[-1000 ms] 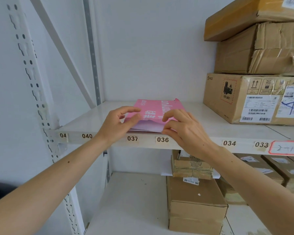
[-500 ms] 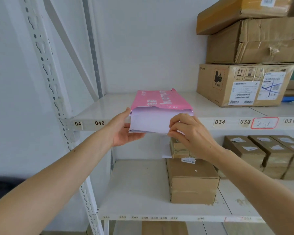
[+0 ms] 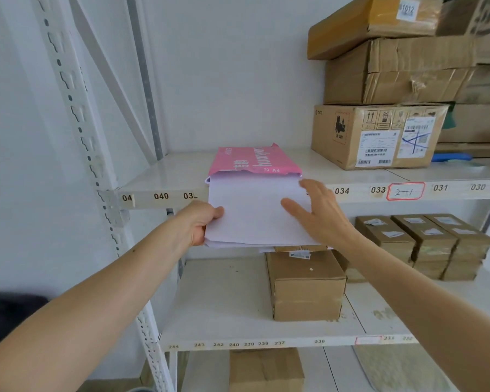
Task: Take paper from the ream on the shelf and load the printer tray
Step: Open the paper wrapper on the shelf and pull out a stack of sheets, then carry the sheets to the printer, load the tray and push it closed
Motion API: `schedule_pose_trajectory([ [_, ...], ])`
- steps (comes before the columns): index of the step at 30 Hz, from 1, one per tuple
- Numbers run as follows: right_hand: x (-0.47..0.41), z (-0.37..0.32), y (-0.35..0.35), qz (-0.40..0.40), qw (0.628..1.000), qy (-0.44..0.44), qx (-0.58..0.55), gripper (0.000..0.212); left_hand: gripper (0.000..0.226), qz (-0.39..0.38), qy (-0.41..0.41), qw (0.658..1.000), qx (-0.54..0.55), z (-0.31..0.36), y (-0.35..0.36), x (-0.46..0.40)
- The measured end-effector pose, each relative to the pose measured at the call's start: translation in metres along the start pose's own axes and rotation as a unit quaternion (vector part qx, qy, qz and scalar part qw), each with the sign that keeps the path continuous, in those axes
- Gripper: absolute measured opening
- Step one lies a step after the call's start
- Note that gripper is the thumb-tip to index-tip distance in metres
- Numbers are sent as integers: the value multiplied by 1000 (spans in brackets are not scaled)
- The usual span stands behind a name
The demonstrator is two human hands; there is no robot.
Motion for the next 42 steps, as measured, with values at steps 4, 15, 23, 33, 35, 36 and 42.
schedule_pose_trajectory([
  [4,-11,35,14,-91,961,237,-109,65,29,14,14,1000,-11,-4,0,14],
  [15,27,52,19,-161,934,219,-232,6,28,77,60,994,-43,-33,20,65],
  [23,79,65,15,-77,978,167,-101,27,28,151,86,980,-94,-72,56,114],
  [33,135,97,-51,30,988,117,-100,17,9,165,172,963,-124,-76,118,158],
  [35,141,111,-68,54,985,126,-104,17,9,146,187,964,-117,-71,139,162],
  [36,144,119,-77,64,983,130,-111,16,9,136,191,966,-112,-70,150,164],
  [42,155,175,-123,119,973,164,-111,10,8,75,192,970,-129,-68,219,157],
])
Point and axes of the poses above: each hand's wrist, its own x-axis away from the middle knuckle, its own y-axis out of the palm, z = x × y, the point moved 7 cm from there along -x, towards the middle knuckle, and after that the axes turned 11 degrees about y, right-handed, at the moved point
